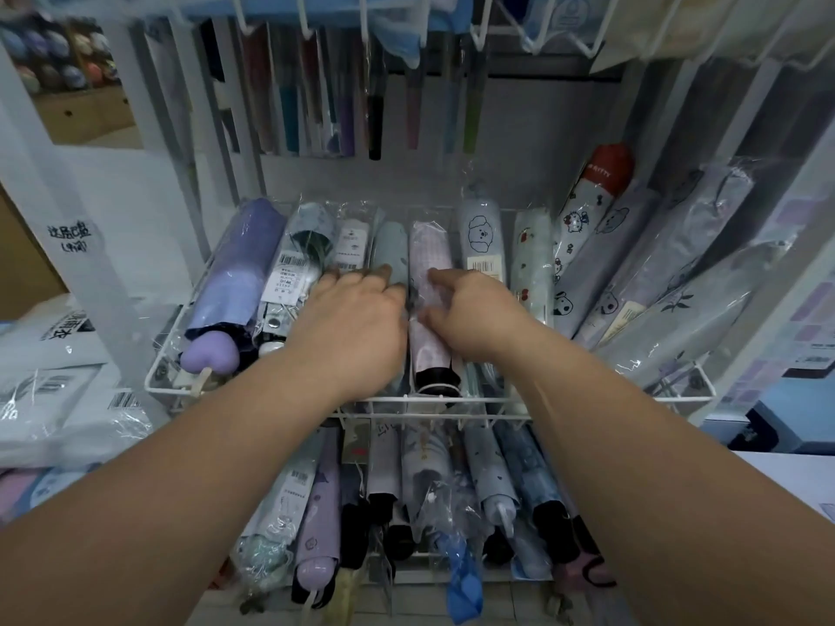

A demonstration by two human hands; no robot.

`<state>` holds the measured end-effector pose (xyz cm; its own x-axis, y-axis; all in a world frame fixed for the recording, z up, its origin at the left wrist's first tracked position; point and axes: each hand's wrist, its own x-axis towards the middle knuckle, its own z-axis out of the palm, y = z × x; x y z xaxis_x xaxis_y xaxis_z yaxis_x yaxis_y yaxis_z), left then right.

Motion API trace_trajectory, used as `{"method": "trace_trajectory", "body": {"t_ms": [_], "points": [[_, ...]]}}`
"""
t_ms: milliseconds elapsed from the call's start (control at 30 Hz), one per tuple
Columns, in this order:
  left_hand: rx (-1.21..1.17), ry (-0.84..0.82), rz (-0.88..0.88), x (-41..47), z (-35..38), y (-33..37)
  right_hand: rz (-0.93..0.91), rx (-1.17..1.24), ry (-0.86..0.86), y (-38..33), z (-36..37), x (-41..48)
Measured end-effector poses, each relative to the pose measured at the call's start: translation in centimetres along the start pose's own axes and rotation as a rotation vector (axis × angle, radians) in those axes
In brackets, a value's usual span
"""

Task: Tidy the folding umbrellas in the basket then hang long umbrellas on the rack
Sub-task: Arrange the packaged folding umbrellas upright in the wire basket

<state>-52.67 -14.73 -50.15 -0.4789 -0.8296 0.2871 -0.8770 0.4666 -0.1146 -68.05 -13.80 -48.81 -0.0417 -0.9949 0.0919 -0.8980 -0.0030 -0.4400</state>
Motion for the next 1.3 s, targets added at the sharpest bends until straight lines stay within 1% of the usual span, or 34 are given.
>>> {"method": "trace_trajectory", "body": {"t_ms": [100, 167, 300, 367, 400, 500, 567, 600, 667, 767, 800, 867, 967, 1100, 1200, 1300], "points": [[0.006, 0.05, -0.018, -0.3, 0.7, 0.1, -0.014, -0.026, 0.051, -0.4, 0.7, 0.6], [0.002, 0.06, -0.016, -0.1, 0.7, 0.2, -0.023, -0.041, 0.044, -0.3, 0.8, 0.7], [-0.002, 0.037, -0.006, 0.3, 0.4, 0.1, -0.063, -0.089, -0.006, 0.5, 0.1, -0.2], [-0.01, 0.011, -0.008, 0.3, 0.2, 0.1, -0.075, -0.085, 0.013, 1.0, -0.6, -0.7], [-0.014, 0.004, -0.011, 0.2, 0.0, 0.1, -0.077, -0.074, 0.068, 1.3, -1.0, -0.9], [-0.066, 0.032, -0.015, 0.2, -1.0, 0.9, -0.049, -0.095, 0.352, 3.0, -2.0, -1.6], [-0.146, 0.049, 0.011, 0.4, -1.6, 1.8, 0.022, -0.16, 0.456, 4.4, -2.8, -1.9], [-0.194, 0.045, 0.028, 0.7, -1.8, 2.4, 0.07, -0.173, 0.453, 5.0, -3.2, -2.1], [-0.29, 0.03, 0.047, 1.3, -2.1, 3.6, 0.149, -0.181, 0.376, 5.9, -3.7, -2.3], [-0.36, 0.013, 0.068, 2.9, -1.9, 5.0, 0.186, -0.224, 0.213, 7.0, -3.6, -2.2], [-0.38, -0.002, 0.068, 3.5, -1.6, 5.3, 0.19, -0.23, 0.182, 7.3, -3.5, -2.1], [-0.392, -0.047, 0.055, 4.7, -1.0, 5.5, 0.211, -0.188, 0.174, 7.8, -3.2, -1.9], [-0.336, -0.132, 0.05, 6.1, -0.3, 6.0, 0.227, -0.081, 0.192, 8.4, -3.2, -1.7], [-0.234, -0.225, -0.017, 8.4, -0.3, 6.9, 0.202, -0.103, 0.162, 8.5, -2.5, -1.6], [-0.269, -0.254, -0.075, 9.5, -0.2, 7.7, 0.206, -0.133, 0.128, 8.5, -1.6, -1.5], [-0.32, -0.247, -0.096, 9.5, -0.1, 8.1, 0.213, -0.095, 0.183, 8.7, -1.6, -1.4]]}}
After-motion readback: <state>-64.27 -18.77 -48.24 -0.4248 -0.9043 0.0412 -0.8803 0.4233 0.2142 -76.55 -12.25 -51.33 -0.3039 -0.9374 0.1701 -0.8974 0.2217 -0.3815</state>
